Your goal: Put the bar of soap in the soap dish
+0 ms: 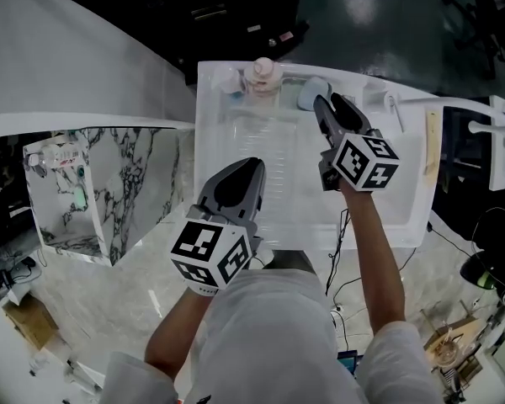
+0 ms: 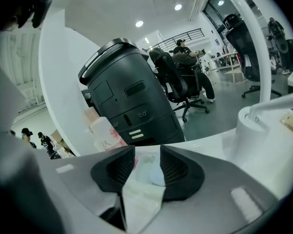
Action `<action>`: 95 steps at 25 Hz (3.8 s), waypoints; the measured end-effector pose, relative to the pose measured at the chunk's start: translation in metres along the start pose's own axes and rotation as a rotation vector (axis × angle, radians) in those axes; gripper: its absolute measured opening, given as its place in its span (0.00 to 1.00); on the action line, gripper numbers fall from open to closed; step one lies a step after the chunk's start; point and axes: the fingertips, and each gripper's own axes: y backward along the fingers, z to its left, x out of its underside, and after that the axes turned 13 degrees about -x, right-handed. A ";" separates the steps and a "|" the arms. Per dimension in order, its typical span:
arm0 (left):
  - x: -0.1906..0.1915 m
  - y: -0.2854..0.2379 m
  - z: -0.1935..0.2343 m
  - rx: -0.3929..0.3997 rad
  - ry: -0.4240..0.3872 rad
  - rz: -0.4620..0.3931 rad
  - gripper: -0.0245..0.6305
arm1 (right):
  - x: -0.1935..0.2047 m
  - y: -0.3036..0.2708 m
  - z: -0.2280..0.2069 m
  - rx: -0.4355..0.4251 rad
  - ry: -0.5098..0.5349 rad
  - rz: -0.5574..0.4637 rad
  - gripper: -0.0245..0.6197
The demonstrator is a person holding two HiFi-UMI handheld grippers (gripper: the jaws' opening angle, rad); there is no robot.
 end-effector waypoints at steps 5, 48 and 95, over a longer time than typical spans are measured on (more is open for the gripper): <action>-0.004 0.013 -0.004 -0.005 0.014 -0.016 0.08 | -0.009 0.018 0.023 -0.017 0.046 -0.002 0.29; -0.048 0.132 -0.044 -0.019 0.010 -0.233 0.05 | -0.083 0.199 0.163 -0.074 0.369 -0.075 0.07; -0.044 0.158 -0.034 -0.054 0.043 -0.271 0.05 | -0.087 0.233 0.177 0.022 0.425 -0.133 0.06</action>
